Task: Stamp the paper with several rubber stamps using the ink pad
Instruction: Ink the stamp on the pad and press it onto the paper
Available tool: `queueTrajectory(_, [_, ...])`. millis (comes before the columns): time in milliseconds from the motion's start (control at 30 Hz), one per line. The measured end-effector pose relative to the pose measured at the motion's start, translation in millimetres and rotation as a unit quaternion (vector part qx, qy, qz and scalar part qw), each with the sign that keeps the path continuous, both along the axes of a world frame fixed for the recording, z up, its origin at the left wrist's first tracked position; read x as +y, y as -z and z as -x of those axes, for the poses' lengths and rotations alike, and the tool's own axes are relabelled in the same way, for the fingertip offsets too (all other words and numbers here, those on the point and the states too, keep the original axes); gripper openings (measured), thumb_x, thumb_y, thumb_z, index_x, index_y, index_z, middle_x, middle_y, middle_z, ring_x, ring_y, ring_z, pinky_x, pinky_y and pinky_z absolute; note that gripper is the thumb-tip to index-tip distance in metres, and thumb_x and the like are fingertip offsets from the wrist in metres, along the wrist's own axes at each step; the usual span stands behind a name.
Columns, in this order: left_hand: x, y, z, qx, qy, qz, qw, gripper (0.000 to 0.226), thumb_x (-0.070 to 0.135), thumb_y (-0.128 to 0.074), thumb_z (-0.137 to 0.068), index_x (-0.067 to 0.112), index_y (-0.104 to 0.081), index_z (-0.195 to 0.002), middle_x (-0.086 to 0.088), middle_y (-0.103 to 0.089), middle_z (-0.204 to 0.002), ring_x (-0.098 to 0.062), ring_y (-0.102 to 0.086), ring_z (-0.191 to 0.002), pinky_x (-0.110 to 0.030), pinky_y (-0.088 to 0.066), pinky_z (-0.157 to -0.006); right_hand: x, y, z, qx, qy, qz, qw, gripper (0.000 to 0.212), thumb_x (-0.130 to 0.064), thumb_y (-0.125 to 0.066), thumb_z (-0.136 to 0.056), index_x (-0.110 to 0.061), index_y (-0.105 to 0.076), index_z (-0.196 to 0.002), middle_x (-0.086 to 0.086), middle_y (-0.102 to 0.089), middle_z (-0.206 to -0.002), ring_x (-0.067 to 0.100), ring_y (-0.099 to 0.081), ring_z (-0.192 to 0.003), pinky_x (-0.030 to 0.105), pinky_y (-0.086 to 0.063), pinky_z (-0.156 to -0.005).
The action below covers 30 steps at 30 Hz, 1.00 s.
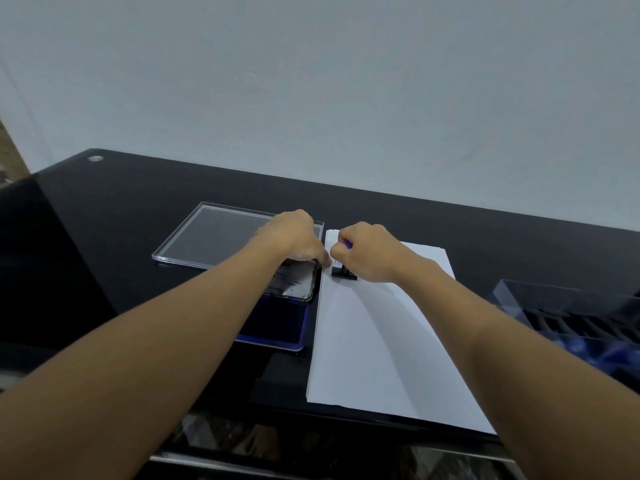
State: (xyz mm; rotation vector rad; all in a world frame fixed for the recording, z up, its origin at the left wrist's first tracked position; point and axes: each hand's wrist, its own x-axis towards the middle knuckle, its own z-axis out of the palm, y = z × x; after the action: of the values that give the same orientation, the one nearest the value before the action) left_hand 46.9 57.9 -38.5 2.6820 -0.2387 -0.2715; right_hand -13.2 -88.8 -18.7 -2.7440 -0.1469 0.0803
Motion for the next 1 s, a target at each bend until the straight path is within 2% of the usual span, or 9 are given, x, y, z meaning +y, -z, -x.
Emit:
queueTrajectory(100, [0, 2, -2, -0.005, 0.005, 0.006, 1.0, 0.073, 0.055, -0.087, -0.052, 0.019, -0.065, -0.11, 0.002, -0.067, -0.108, -0.024, -0.063, -0.098, -0.044, -0.056, -0.088, 1, -1, 1, 0.004, 0.0, -0.002, 1.0, 0.026, -0.024, -0.051, -0.092, -0.014, -0.047, -0.068, 0.006, -0.054, -0.074, 0.02, -0.044, -0.061, 0.028, -0.036, -0.053])
queueTrajectory(200, [0, 3, -4, -0.011, 0.006, 0.01, 1.0, 0.053, 0.051, -0.089, -0.055, 0.018, -0.061, -0.087, -0.001, -0.066, -0.09, -0.024, -0.063, -0.087, -0.04, -0.055, -0.077, 3, -1, 2, 0.008, -0.004, 0.003, 1.0, 0.029, -0.023, -0.051, -0.093, -0.014, -0.043, -0.066, 0.005, -0.05, -0.072, 0.021, -0.042, -0.063, 0.029, -0.036, -0.054])
queueTrajectory(367, [0, 5, -5, -0.018, 0.003, 0.018, 1.0, 0.049, 0.044, -0.088, -0.057, 0.018, -0.048, -0.068, 0.0, -0.055, -0.072, -0.022, -0.054, -0.07, -0.033, -0.043, -0.062, 7, 1, 6, -0.001, -0.022, 0.024, 0.999, 0.032, -0.023, -0.05, -0.096, -0.014, -0.04, -0.067, 0.003, -0.045, -0.07, 0.02, -0.04, -0.064, 0.029, -0.033, -0.053])
queueTrajectory(433, [1, 5, -5, -0.018, 0.002, 0.021, 1.0, 0.046, 0.041, -0.087, -0.059, 0.016, -0.05, -0.068, 0.0, -0.054, -0.07, -0.022, -0.053, -0.068, -0.031, -0.042, -0.061, 8, 1, 8, -0.006, -0.032, 0.049, 0.998, 0.034, -0.023, -0.048, -0.099, -0.013, -0.038, -0.068, 0.002, -0.043, -0.07, 0.022, -0.04, -0.067, 0.03, -0.032, -0.053])
queueTrajectory(500, [1, 5, -6, -0.014, 0.003, 0.02, 1.0, 0.042, 0.041, -0.087, -0.06, 0.013, -0.059, -0.074, 0.0, -0.062, -0.075, -0.021, -0.059, -0.072, -0.032, -0.048, -0.064, 9, 2, 10, -0.013, -0.04, 0.069, 0.997, 0.033, -0.022, -0.045, -0.101, -0.012, -0.04, -0.07, 0.002, -0.042, -0.07, 0.025, -0.042, -0.072, 0.033, -0.032, -0.056])
queueTrajectory(600, [1, 6, -7, -0.008, 0.001, 0.013, 1.0, 0.043, 0.043, -0.086, -0.058, 0.014, -0.068, -0.084, -0.001, -0.069, -0.084, -0.021, -0.065, -0.08, -0.035, -0.056, -0.074, 10, 4, 10, -0.018, -0.036, 0.065, 0.997, 0.026, -0.026, -0.042, -0.103, -0.01, -0.053, -0.086, 0.001, -0.048, -0.075, 0.025, -0.047, -0.076, 0.032, -0.035, -0.067])
queueTrajectory(767, [2, 4, -7, 0.005, -0.001, 0.015, 1.0, 0.041, 0.043, -0.082, -0.053, 0.013, -0.064, -0.074, -0.001, -0.061, -0.074, -0.021, -0.058, -0.07, -0.031, -0.048, -0.065, 10, 7, 12, -0.025, 0.001, 0.008, 1.0, 0.033, -0.024, -0.047, -0.098, -0.014, -0.036, -0.069, 0.002, -0.044, -0.066, 0.019, -0.037, -0.062, 0.03, -0.029, -0.05])
queueTrajectory(900, [0, 2, -4, 0.01, 0.001, 0.019, 1.0, 0.045, 0.046, -0.078, -0.046, 0.014, -0.066, -0.075, -0.001, -0.063, -0.075, -0.022, -0.059, -0.071, -0.032, -0.049, -0.067, 10, 6, 12, -0.025, 0.001, 0.014, 1.0, 0.033, -0.023, -0.046, -0.098, -0.014, -0.034, -0.069, 0.003, -0.044, -0.066, 0.022, -0.039, -0.065, 0.03, -0.028, -0.05])
queueTrajectory(1000, [0, 1, -2, 0.01, 0.003, 0.015, 1.0, 0.048, 0.048, -0.073, -0.04, 0.015, -0.067, -0.074, -0.002, -0.065, -0.077, -0.023, -0.062, -0.075, -0.036, -0.053, -0.072, 11, 8, 15, -0.029, 0.003, 0.003, 1.0, 0.035, -0.024, -0.045, -0.099, -0.016, -0.033, -0.068, 0.002, -0.043, -0.064, 0.017, -0.036, -0.06, 0.029, -0.026, -0.05])
